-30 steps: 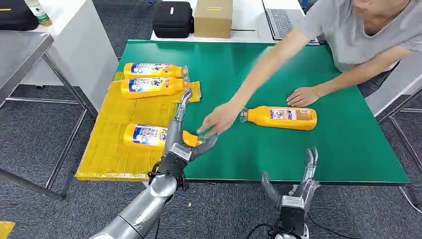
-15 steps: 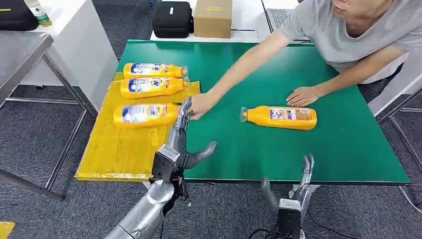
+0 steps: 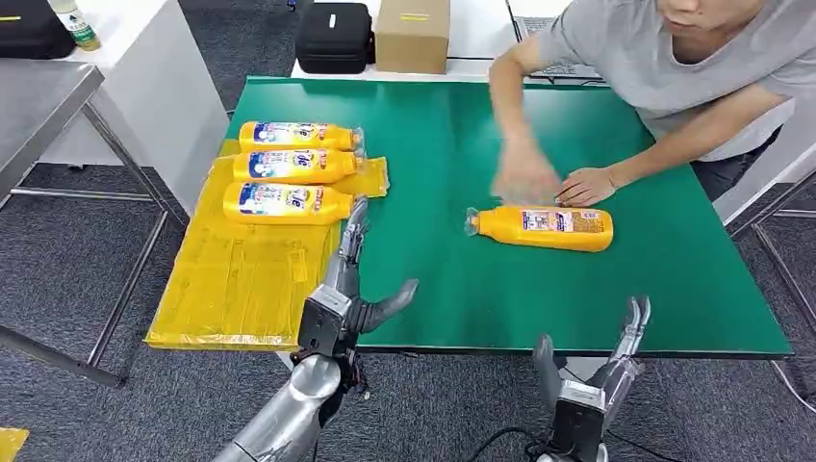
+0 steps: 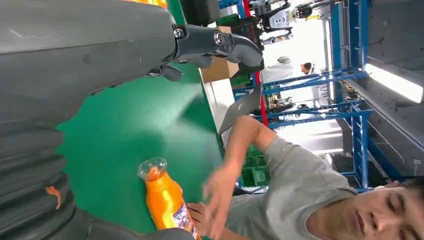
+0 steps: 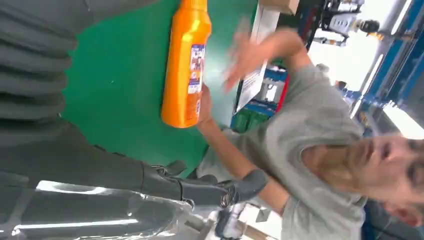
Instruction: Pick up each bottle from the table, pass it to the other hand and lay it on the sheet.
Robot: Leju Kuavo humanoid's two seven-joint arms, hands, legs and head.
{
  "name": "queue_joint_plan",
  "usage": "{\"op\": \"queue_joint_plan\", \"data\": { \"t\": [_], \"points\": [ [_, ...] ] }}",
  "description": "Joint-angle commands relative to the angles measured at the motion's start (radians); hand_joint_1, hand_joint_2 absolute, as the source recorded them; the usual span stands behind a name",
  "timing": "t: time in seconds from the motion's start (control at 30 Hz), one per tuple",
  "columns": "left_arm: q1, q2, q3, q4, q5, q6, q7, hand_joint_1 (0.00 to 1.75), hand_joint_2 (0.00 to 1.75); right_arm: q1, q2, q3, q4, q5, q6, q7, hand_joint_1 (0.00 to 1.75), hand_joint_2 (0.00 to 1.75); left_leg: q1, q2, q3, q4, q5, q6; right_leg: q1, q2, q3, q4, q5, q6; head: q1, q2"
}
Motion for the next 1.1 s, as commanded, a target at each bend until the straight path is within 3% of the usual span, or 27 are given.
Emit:
{"op": "queue_joint_plan", "data": {
  "t": [0.03, 0.6, 0.73, 0.77, 0.83, 0.9, 0.93, 1.1],
  "points": [
    [-0.008, 0.033, 0.005, 0.03, 0.002, 0.007, 0.004, 0.0, 1.75, -0.023, -0.03, 0.018, 0.05, 0.033, -0.004, 0.002, 0.0, 1.75, 0.0, 0.001, 0.006, -0.001, -0.002, -0.002, 0.0, 0.001, 0.006, -0.001, -0.002, -0.001, 0.0, 0.0],
    [0.013, 0.049, -0.022, -0.041, -0.014, 0.036, 0.004, 0.0, 1.75, -0.038, -0.046, -0.031, 0.013, 0.007, -0.004, 0.002, 0.0, 1.75, 0.0, 0.001, 0.007, -0.001, -0.003, -0.002, 0.0, 0.001, 0.006, -0.001, -0.002, -0.002, 0.0, 0.0],
    [0.006, 0.048, -0.034, -0.039, -0.012, 0.038, 0.004, 0.0, 1.75, -0.031, -0.037, -0.065, -0.052, 0.169, -0.004, 0.002, 0.0, 1.75, 0.0, 0.0, 0.003, -0.001, -0.001, -0.001, 0.0, 0.0, 0.003, 0.0, -0.001, -0.001, 0.0, 0.0],
    [0.005, 0.049, -0.038, -0.046, -0.01, 0.042, 0.004, 0.0, 1.75, -0.029, -0.03, -0.102, -0.101, 0.33, -0.004, 0.002, 0.0, 1.75, 0.0, 0.0, 0.005, -0.001, -0.002, -0.002, 0.0, 0.0, 0.004, 0.0, -0.002, -0.001, 0.0, 0.0],
    [0.007, 0.045, -0.031, -0.048, 0.007, 0.028, 0.004, 0.0, 1.75, -0.032, -0.031, -0.144, -0.093, 0.485, -0.004, 0.002, 0.0, 1.75, 0.0, 0.0, 0.004, -0.001, -0.002, -0.001, 0.0, 0.0, 0.003, 0.0, -0.002, -0.001, 0.0, 0.0],
    [0.02, 0.031, -0.002, -0.032, 0.059, -0.07, 0.004, 0.0, 1.75, -0.037, -0.007, -0.269, -0.118, 0.798, -0.004, 0.002, 0.0, 1.75, 0.0, -0.001, 0.005, -0.001, -0.001, -0.001, 0.0, -0.001, 0.005, 0.0, -0.002, -0.001, 0.0, 0.0],
    [0.026, 0.026, 0.01, -0.027, 0.065, -0.101, 0.004, 0.0, 1.75, -0.041, 0.001, -0.303, -0.115, 0.854, -0.004, 0.002, 0.0, 1.75, 0.0, -0.001, 0.007, -0.001, -0.002, -0.002, 0.0, -0.001, 0.007, -0.001, -0.003, -0.001, 0.0, 0.0],
    [0.029, 0.019, 0.003, -0.044, 0.026, -0.092, 0.004, 0.0, 1.75, -0.136, -0.045, -0.447, 0.048, 0.847, -0.004, 0.002, 0.0, 1.75, 0.0, -0.001, 0.004, -0.001, -0.001, -0.001, 0.0, 0.0, 0.005, -0.002, -0.001, 0.0, 0.0, 0.0]
  ]
}}
